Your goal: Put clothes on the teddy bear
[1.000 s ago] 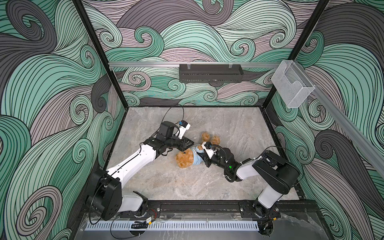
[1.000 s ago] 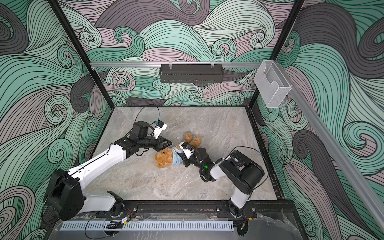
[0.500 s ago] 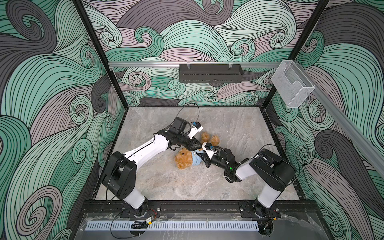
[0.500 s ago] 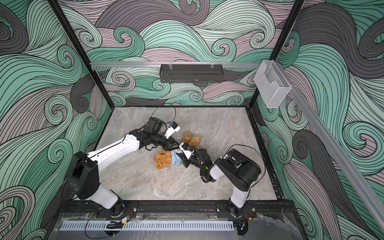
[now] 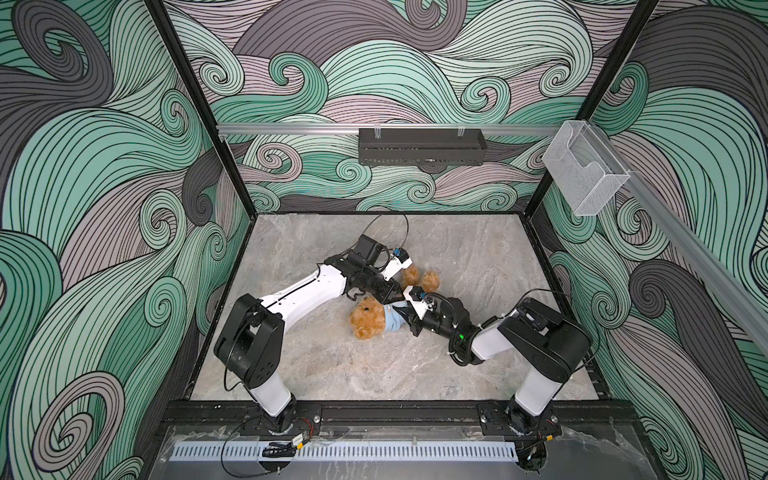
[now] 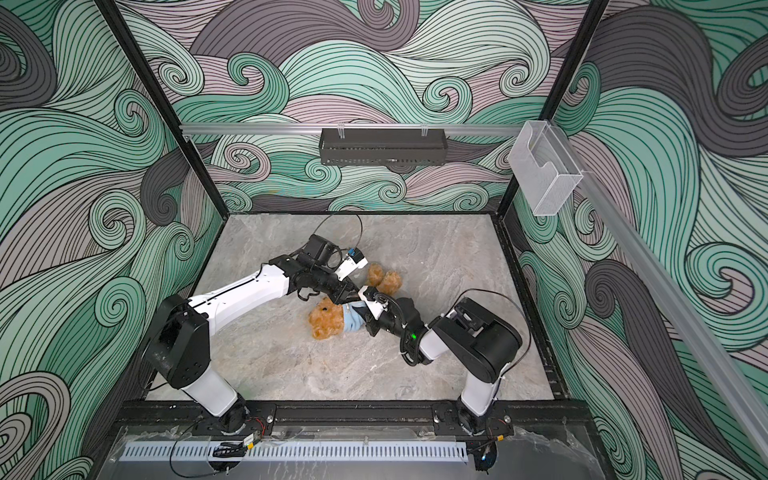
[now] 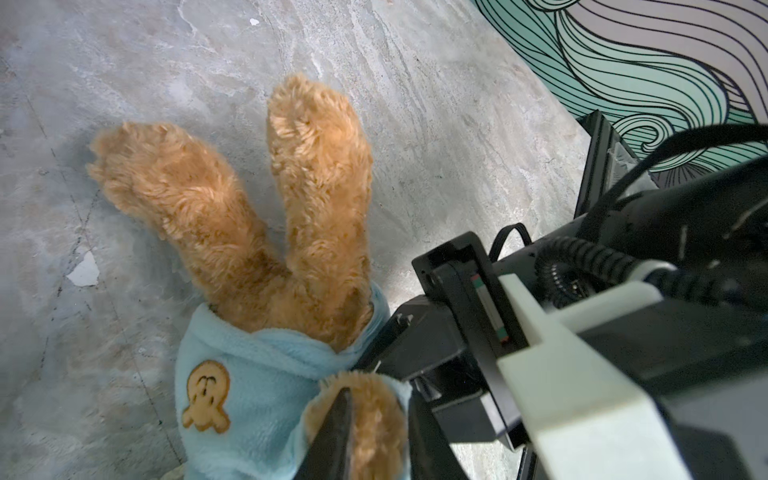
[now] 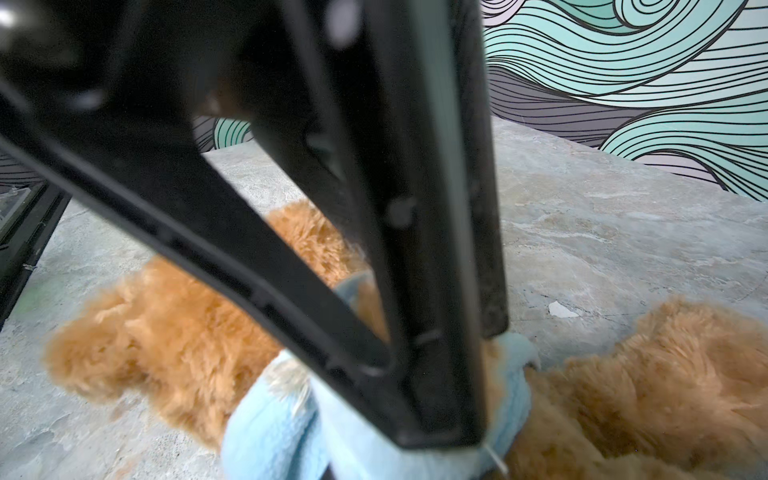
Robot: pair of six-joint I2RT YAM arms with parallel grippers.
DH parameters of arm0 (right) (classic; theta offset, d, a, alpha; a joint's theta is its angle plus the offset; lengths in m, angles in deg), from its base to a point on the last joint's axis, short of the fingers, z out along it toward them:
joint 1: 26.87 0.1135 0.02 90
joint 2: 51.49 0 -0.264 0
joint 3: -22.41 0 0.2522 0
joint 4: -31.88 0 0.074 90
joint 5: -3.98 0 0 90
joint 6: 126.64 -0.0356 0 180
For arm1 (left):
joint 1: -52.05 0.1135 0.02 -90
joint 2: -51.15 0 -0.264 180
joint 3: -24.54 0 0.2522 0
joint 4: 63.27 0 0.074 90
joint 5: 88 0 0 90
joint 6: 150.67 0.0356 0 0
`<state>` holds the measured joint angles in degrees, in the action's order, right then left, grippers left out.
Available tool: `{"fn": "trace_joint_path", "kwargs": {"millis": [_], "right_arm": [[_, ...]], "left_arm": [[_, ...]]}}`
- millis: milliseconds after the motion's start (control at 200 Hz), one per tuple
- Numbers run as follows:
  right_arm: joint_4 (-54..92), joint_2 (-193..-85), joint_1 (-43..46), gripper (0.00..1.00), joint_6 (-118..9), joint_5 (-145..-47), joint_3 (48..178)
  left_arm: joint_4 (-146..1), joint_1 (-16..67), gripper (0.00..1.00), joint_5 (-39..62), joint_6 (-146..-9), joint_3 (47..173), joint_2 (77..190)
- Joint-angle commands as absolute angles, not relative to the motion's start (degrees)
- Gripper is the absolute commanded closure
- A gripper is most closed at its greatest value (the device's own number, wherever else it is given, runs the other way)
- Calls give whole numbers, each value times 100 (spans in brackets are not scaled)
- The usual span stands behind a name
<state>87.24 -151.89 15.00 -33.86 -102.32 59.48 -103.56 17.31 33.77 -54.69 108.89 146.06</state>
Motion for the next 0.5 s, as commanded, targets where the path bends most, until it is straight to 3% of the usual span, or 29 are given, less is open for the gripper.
{"fn": "trace_joint_path", "kwargs": {"millis": [0,250,495], "right_arm": [[8655,-15079,1479,84,-3322,-10294,5887],[8598,-15049,1479,85,-3304,-10307,5910],[8578,-15021,1475,86,-3304,-10232,5937]], "left_arm": [[-10747,1707,74,3147,-5398,11127,14740],[-10829,1783,81,3413,-5585,11153,14823],[-11264,1686,73,3348,-5186,11144,14935]]}}
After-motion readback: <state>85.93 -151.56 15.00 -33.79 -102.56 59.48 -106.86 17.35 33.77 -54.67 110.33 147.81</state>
